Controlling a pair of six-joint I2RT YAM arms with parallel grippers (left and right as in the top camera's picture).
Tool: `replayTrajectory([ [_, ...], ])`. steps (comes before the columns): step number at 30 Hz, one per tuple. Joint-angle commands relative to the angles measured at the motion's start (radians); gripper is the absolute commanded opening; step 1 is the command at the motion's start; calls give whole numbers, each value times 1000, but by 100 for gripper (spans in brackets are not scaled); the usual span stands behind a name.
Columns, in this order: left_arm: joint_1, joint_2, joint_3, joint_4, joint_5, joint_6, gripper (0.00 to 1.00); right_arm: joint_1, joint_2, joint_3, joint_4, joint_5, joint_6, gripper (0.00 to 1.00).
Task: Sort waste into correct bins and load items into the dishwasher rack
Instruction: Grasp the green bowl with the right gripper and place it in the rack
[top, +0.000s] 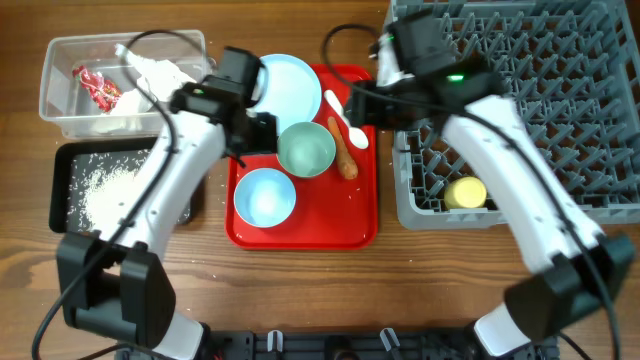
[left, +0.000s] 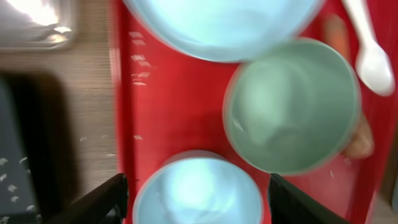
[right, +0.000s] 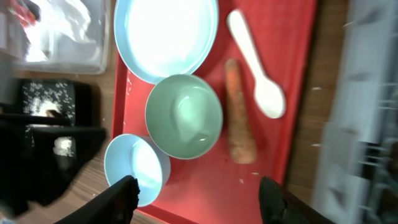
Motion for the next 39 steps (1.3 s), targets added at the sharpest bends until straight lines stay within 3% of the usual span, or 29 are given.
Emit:
replayTrajectory([
  [1,100,-16,14,-15,-14,-108,76,73,151,10,6,43,143,59],
  [4,150,-16,14,-21,-14,-107,79,129,283,10,-13,43,196,56],
  [7,159,-16,14,-21,-18,-106,82,153,351,10,-12,47,217,43],
  [10,159,-16,14,-21,-18,-107,83,158,383,6,-11,87,240,37],
  [15,159,-16,14,-21,-18,-106,87,159,427,0,33,107,245,34],
  [17,159,-16,14,-22,-18,-106,89,158,427,0,39,116,246,21],
  [18,159,-16,14,-21,-18,-107,97,157,427,0,38,116,245,5],
  [25,159,-16,14,-21,-18,-107,100,117,392,1,11,147,211,4],
  [39,159,-16,14,-21,-18,-107,100,-38,93,19,-25,335,20,4],
])
